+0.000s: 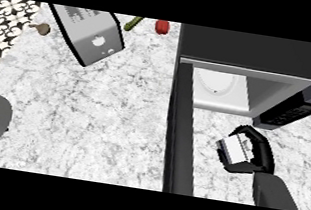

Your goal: Pick up the milk, place it into the microwave and close the microwave

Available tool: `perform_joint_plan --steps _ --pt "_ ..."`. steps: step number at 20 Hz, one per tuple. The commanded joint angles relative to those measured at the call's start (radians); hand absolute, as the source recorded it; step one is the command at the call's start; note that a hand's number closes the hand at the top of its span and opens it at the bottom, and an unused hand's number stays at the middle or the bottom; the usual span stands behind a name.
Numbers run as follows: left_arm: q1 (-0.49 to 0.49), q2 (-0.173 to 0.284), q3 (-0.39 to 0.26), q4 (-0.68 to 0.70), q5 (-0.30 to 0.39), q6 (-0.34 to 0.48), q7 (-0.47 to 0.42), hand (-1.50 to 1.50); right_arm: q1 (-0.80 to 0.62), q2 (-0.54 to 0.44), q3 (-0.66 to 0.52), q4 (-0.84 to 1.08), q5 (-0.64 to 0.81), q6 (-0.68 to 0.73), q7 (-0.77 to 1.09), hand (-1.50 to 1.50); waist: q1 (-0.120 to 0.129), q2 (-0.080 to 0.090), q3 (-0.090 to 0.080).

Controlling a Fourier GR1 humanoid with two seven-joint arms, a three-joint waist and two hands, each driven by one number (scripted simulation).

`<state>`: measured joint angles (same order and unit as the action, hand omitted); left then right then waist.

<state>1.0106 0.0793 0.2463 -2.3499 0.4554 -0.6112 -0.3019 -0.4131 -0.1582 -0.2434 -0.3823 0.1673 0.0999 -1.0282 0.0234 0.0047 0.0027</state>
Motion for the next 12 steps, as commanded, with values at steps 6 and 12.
perform_joint_plan --steps 6,12 --pt "0.002 0.009 0.019 -0.099 0.135 0.007 0.041 -1.50 -0.151 -0.048 -0.027 0.013 -0.007 -0.042 0.044 1.50 0.002 0.000 -0.001" --pt "-0.040 0.032 0.038 -0.046 0.147 0.002 0.046 -1.50 -0.293 -0.067 -0.042 0.087 0.000 -0.090 0.138 1.50 0.019 0.006 0.000"
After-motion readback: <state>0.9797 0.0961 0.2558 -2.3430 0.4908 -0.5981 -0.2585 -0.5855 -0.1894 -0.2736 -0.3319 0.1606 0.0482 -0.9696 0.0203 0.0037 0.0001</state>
